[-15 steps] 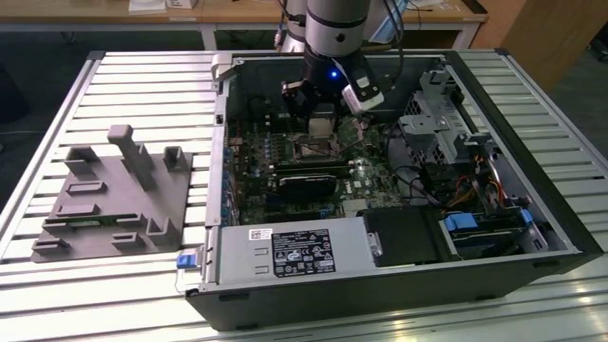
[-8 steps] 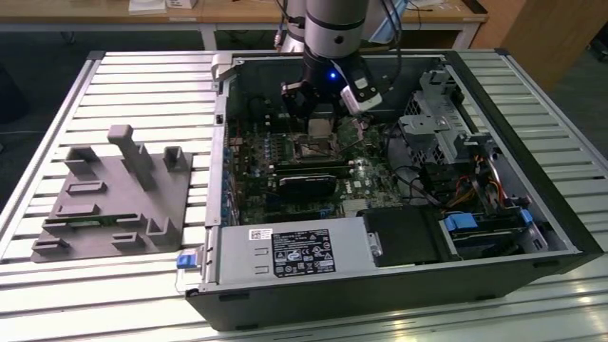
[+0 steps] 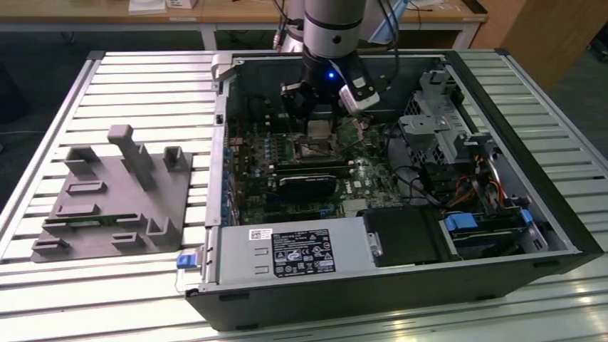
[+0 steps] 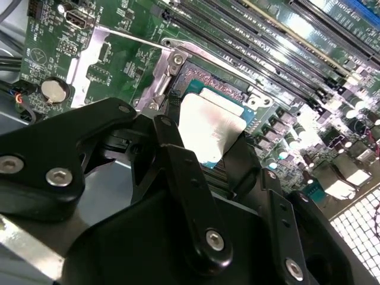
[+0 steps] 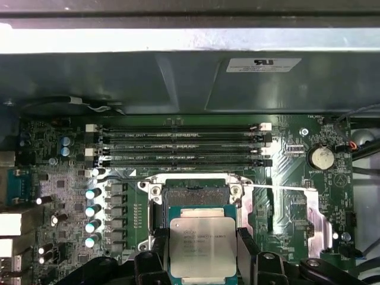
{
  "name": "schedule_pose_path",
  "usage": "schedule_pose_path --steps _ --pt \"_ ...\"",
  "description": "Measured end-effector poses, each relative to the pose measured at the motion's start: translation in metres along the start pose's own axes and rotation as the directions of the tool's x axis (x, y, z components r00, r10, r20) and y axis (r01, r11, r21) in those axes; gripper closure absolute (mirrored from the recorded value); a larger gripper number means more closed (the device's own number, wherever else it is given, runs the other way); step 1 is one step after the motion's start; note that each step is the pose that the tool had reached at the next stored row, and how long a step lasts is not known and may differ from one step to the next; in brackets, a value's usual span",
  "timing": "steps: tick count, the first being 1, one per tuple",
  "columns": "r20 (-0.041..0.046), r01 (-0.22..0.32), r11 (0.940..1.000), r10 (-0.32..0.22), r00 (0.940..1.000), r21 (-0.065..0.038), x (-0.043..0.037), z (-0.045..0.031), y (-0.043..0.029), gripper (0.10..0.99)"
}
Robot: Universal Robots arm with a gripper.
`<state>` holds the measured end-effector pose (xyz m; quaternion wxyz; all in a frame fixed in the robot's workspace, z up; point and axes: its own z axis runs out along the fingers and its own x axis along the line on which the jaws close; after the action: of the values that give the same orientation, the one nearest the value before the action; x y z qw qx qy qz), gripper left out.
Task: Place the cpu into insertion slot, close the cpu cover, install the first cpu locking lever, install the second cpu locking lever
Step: 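Place the cpu into insertion slot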
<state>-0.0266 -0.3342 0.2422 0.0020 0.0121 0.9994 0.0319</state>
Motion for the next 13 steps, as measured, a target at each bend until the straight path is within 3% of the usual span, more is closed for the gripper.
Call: schedule_pose_path --steps 4,9,13 --pt "0.0002 0.000 1.0000 0.000 1.0000 0.005 0.0002 0.0029 0.0032 0.545" --pt "0.0006 0.000 0.9998 0.000 1.0000 0.021 0.0002 0.0070 0.0041 0.545" --pt "0.0005 0.000 0.9998 0.000 1.0000 0.022 0.0002 0.0071 0.0041 0.545"
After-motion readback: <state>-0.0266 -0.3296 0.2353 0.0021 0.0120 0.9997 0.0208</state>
